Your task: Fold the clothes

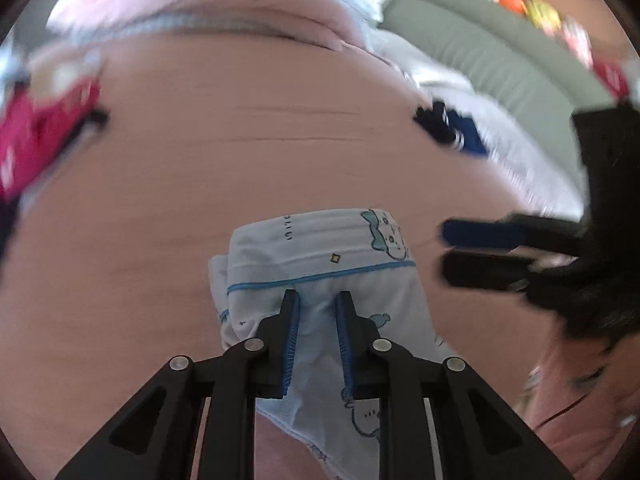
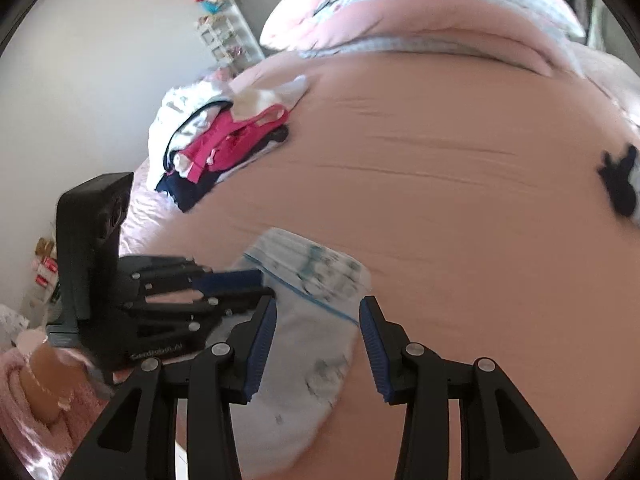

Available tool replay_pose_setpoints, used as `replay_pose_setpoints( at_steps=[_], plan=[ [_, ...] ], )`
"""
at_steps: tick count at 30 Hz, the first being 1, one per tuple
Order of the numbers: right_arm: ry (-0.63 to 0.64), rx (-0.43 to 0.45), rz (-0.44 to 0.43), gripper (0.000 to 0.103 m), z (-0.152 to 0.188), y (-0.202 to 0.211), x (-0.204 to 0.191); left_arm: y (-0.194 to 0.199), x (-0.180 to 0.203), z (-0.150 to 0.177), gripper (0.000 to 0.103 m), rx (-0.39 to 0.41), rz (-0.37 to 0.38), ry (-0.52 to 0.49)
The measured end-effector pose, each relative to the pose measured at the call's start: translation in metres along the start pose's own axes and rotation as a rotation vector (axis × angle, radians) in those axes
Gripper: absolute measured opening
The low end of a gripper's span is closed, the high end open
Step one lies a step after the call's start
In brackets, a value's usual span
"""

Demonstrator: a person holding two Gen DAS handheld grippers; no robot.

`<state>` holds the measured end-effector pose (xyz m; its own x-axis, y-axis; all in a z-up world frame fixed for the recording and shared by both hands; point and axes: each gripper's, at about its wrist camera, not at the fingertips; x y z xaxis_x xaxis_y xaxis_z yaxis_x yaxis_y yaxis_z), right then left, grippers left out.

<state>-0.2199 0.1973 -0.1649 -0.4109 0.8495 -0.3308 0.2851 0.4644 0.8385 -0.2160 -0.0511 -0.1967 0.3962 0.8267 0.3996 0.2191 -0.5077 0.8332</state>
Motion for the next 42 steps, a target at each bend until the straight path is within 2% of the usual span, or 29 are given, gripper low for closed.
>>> replay_pose_setpoints(
  at_steps=[2,4,7,10,12,15,17,20,23,25,29,31,33,35,38,39,42],
  plan=[
    [0.027,-0.041,0.042,0.043,-0.013,-0.025,-0.003,-0.002,-0.016,0.003,0.019,-0.021,0.07,0.079],
    [0.022,-0.064,0.056,0.046,-0.019,-0.045,0.002,-0.001,-0.029,0.001,0.019,-0.049,0.104,0.137],
    [-0.114,-0.048,-0.03,0.049,-0.024,-0.053,0.024,0.0,-0.037,0.002,0.019,-0.045,0.157,0.186],
    [-0.343,-0.066,-0.155,0.049,-0.022,-0.056,0.055,-0.001,-0.034,0.001,0.019,-0.04,0.155,0.179],
    [-0.432,-0.053,-0.183,0.049,-0.016,-0.048,0.066,0.003,-0.03,0.0,0.019,-0.02,0.142,0.175],
    [-0.381,-0.014,-0.151,0.049,-0.003,-0.02,0.052,0.012,-0.026,-0.001,0.019,0.018,0.096,0.21],
    [-0.312,-0.001,-0.1,0.049,0.011,0.0,0.034,0.03,-0.014,0.01,0.019,0.04,0.062,0.245],
    [-0.196,0.021,0.042,0.049,0.04,0.027,0.005,0.044,0.016,0.03,0.019,0.037,-0.042,0.159],
    [-0.066,0.002,0.164,0.049,0.079,0.038,-0.023,0.039,0.036,0.055,0.019,-0.008,-0.073,0.14],
    [0.005,-0.037,0.178,0.049,0.103,0.035,-0.037,0.03,0.048,0.069,0.019,-0.043,-0.09,0.125],
    [0.09,-0.082,0.17,0.049,0.136,0.019,-0.056,0.011,0.051,0.067,0.019,-0.079,-0.131,0.106],
    [0.104,-0.066,0.207,0.049,0.134,0.012,-0.061,0.004,0.044,0.062,0.019,-0.076,-0.118,0.122],
    [0.112,-0.047,0.209,0.049,0.126,0.005,-0.065,0.002,0.038,0.059,0.019,-0.068,-0.102,0.141],
    [0.078,-0.044,0.21,0.049,0.118,-0.003,-0.063,0.001,0.031,0.056,0.019,-0.059,-0.081,0.163],
    [-0.032,-0.033,0.15,0.049,0.11,-0.007,-0.05,-0.001,0.024,0.053,0.019,-0.048,-0.059,0.191],
    [-0.053,-0.024,0.154,0.049,0.108,-0.006,-0.048,-0.001,0.025,0.054,0.019,-0.046,-0.062,0.186],
    [-0.051,-0.019,0.248,0.049,0.109,-0.006,-0.047,0.001,0.029,0.062,0.019,-0.041,-0.105,0.13]
  ],
)
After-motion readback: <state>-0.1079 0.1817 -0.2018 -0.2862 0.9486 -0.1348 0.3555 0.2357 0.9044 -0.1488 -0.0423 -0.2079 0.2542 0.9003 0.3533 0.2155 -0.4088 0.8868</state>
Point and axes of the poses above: each gripper's, at about its wrist camera, not at the fingertips, and y roughly against the way its jaws point, x to its right, z to its underside, and after that the axes turned 8 degrees about -x, right-handed
